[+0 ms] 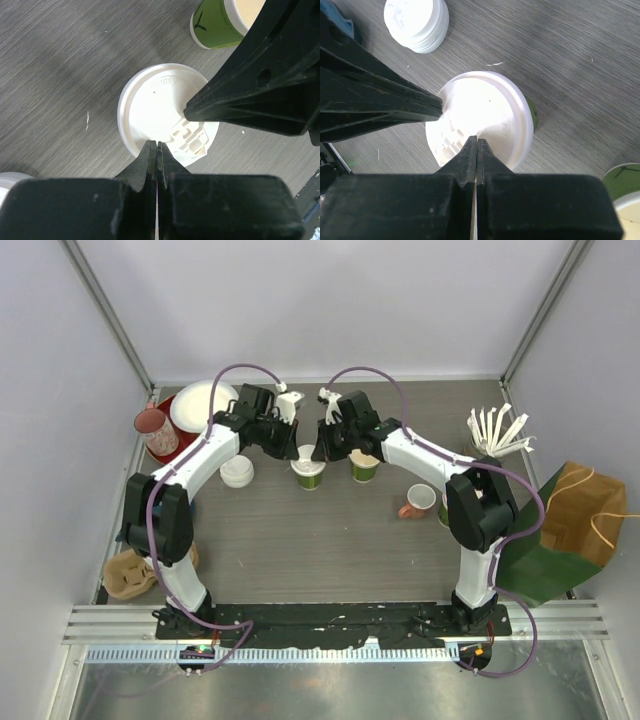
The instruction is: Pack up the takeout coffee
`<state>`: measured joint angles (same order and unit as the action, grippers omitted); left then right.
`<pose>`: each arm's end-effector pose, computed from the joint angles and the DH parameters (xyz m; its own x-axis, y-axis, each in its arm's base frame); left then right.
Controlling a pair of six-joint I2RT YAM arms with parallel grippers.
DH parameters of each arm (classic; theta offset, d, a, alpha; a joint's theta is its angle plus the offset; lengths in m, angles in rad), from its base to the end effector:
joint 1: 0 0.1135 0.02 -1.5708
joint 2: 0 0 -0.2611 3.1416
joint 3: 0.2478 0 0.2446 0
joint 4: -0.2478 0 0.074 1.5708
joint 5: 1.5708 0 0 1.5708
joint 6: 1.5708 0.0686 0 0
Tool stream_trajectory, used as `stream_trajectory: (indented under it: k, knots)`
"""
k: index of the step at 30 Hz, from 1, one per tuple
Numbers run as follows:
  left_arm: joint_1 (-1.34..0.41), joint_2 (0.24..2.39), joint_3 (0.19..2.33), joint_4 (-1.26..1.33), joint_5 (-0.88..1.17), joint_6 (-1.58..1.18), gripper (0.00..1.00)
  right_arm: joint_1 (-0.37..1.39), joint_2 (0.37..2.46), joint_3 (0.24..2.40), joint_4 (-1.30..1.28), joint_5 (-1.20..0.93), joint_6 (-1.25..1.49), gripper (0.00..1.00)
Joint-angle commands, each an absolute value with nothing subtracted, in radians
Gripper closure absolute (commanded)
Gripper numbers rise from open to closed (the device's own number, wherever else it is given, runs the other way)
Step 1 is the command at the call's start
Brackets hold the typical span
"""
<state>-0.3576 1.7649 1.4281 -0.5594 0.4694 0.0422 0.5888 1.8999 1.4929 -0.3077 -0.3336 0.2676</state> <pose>0.3624 -0.1685 0.2424 -0.7066 0.3042 -0.6389 0.6072 0.7243 -0.3266 0.3624 0.2690 0.2308 -0.7188 -0.1796 -0.6717 -0.5603 0.7216 0.4067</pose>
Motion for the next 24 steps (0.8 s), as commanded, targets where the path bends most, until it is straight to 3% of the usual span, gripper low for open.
stream_trajectory:
  k: [1,13,14,16,17,20,24]
  knots:
    - [-0.356,1.793,1.387,-0.558,0.423,0.083,1.0,0.586,1.893,1.451,-0.282,-0.318,0.262,0.99]
    - [-0.356,1.694,1.503,-0.624,0.529,0.06,1.0,0.589,1.878,1.669,-0.393,-0.354,0.186,0.97]
    - [-0.354,1.689,1.525,-0.633,0.535,0.057,1.0,0.592,1.879,1.689,-0.409,-0.357,0.175,0.87]
    - [-0.345,1.678,1.54,-0.641,0.537,0.048,1.0,0.597,1.881,1.727,-0.419,-0.37,0.131,0.79]
    - [-0.339,1.675,1.557,-0.653,0.537,0.043,1.0,0.603,1.878,1.735,-0.417,-0.373,0.108,0.7]
    - [-0.295,1.666,1.58,-0.676,0.545,0.023,0.89,0.638,1.853,1.733,-0.416,-0.365,0.0,0.55]
    - [-0.224,1.658,1.56,-0.677,0.509,0.009,0.73,0.695,1.816,1.642,-0.365,-0.327,-0.19,0.46]
